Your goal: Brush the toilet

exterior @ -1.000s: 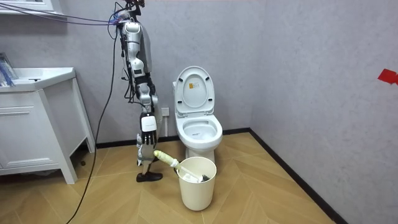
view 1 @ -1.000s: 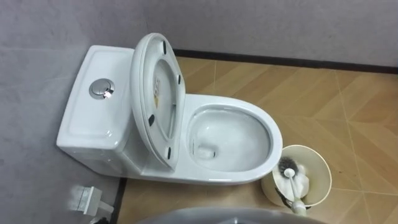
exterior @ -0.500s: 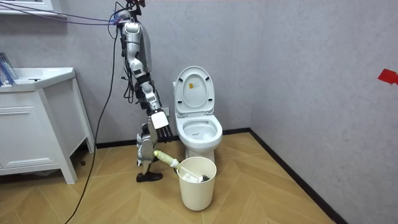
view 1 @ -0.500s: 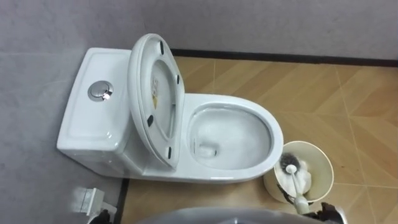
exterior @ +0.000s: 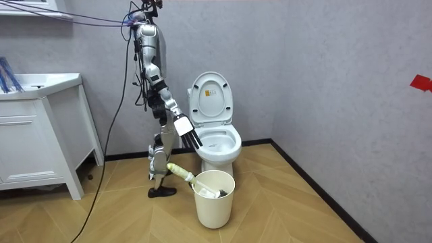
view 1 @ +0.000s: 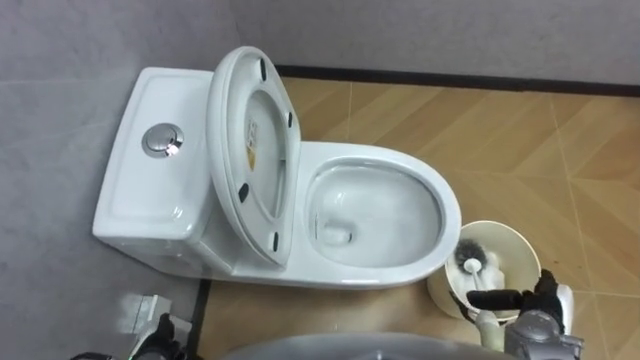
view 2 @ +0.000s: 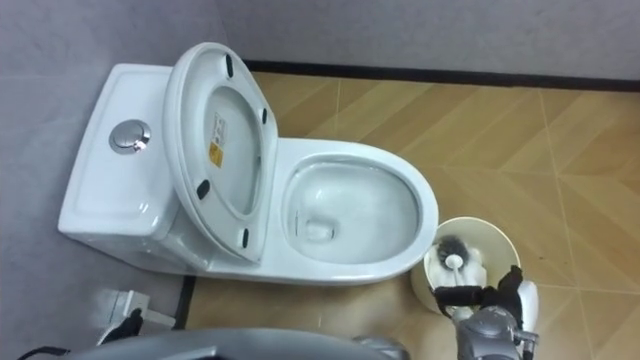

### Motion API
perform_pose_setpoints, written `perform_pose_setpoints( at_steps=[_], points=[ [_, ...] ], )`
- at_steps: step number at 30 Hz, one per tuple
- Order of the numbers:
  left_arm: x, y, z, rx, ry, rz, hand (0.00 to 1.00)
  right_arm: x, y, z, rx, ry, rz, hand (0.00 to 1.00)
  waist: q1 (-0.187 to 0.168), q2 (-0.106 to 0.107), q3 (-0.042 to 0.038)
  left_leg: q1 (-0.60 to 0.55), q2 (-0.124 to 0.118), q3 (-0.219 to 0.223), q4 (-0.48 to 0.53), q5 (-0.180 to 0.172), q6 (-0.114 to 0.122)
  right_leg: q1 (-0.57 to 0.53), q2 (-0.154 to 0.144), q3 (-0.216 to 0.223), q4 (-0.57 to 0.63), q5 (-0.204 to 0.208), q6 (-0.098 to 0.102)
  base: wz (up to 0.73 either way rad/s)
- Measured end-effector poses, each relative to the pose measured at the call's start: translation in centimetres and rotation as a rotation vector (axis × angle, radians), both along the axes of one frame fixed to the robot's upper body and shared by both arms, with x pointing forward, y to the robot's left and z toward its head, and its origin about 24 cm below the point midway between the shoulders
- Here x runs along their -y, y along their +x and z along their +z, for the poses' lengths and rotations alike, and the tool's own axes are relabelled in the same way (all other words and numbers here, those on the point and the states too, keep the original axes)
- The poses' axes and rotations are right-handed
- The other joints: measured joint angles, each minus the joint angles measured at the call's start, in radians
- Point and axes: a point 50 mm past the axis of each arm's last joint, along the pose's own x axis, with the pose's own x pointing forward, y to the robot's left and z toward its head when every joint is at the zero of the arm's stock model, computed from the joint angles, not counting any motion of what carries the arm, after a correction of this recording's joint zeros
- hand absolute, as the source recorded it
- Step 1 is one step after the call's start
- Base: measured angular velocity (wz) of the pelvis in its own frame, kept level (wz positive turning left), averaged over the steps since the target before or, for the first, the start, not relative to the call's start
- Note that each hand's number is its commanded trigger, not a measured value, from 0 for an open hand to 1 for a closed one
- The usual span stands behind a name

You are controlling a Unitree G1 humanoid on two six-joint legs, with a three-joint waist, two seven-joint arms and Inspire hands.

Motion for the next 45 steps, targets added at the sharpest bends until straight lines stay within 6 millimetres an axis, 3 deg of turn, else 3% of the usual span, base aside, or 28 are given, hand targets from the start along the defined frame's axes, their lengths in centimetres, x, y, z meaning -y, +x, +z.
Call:
perform_pose_setpoints(
  at_steps=[6, 13, 17, 20, 22, 24, 29, 33, 37, 45],
  points=[
    [-0.3, 1.4, 0.3, 0.046, 0.015, -0.032, 0.0, 0.3, 0.4, -0.2, -0.015, 0.006, -0.033, 0.0, 0.002, 0.01, -0.003, -0.097, 0.003, -0.013, 0.035, 0.0, 0.0, -0.082, -0.002, -0.024, 0.014, 0.008, -0.002, 0.09],
    [-1.0, 2.6, 0.5, 0.062, 0.036, -0.051, 0.0, 1.4, 2.5, 0.4, -0.012, -0.028, -0.046, 0.0, 0.007, 0.015, 0.0028, -0.27, 0.005, -0.053, 0.116, 0.0, 0.001, -0.231, -0.007, -0.046, 0.08, 0.013, -0.006, 0.11],
    [-0.9, 3.9, 0.7, 0.09, 0.054, -0.058, 0.0, 1.8, 4.2, 1.0, 0.013, -0.033, -0.064, 0.0, 0.011, 0.014, 0.0101, -0.362, 0.007, -0.055, 0.157, 0.001, 0.002, -0.324, -0.013, -0.053, 0.128, 0.015, -0.009, 0.02],
    [-0.5, 6.0, 1.1, 0.154, 0.05, -0.046, 0.0, 1.8, 4.9, 1.2, 0.013, -0.025, -0.068, 0.0, 0.021, 0.014, 0.0194, -0.44, 0.006, -0.057, 0.195, 0.004, 0.008, -0.397, -0.019, -0.058, 0.163, 0.015, -0.011, 0.06],
    [0.1, 8.3, 1.6, 0.219, 0.042, -0.051, 0.0, 1.7, 5.7, 1.4, 0.017, -0.024, -0.057, 0.0, 0.032, 0.014, 0.032, -0.512, 0.002, -0.055, 0.218, 0.009, 0.026, -0.48, -0.03, -0.062, 0.212, 0.014, -0.012, 0.05],
    [0.4, 9.6, 2.0, 0.259, 0.042, -0.061, 0.0, 1.6, 6.2, 1.5, 0.015, -0.016, -0.044, 0.0, 0.032, 0.01, 0.0345, -0.57, 0.0, -0.054, 0.238, 0.014, 0.034, -0.542, -0.04, -0.065, 0.243, 0.013, -0.012, 0.05],
    [0.9, 12.0, 3.0, 0.358, 0.032, -0.025, 0.0, 1.9, 7.3, 2.1, 0.053, 0.019, -0.099, 0.0, 0.038, 0.01, 0.0352, -0.71, 0.0, -0.056, 0.308, 0.014, 0.044, -0.686, -0.049, -0.051, 0.315, 0.013, -0.011, -0.01],
    [1.5, 13.4, 3.7, 0.411, 0.036, -0.047, 0.0, 3.5, 7.6, 2.9, 0.053, -0.009, -0.123, 0.0, 0.059, 0.014, 0.0362, -0.794, -0.001, -0.054, 0.341, 0.016, 0.051, -0.775, -0.06, -0.05, 0.362, 0.012, -0.012, 0.0],
    [1.5, 14.2, 4.3, 0.446, 0.05, -0.06, 0.0, 4.7, 8.3, 3.8, 0.068, -0.01, -0.136, 0.0, 0.061, 0.014, 0.0367, -0.863, -0.01, -0.055, 0.378, 0.016, 0.054, -0.853, -0.076, -0.05, 0.422, -0.003, -0.016, 0.06],
    [1.7, 15.6, 5.4, 0.516, 0.062, -0.076, 0.0, 4.9, 9.6, 4.5, 0.112, 0.041, -0.196, 0.0, 0.062, 0.014, 0.0372, -1.016, -0.011, -0.056, 0.484, -0.003, 0.06, -1.003, -0.093, -0.051, 0.531, -0.033, -0.024, 0.06]
  ],
)
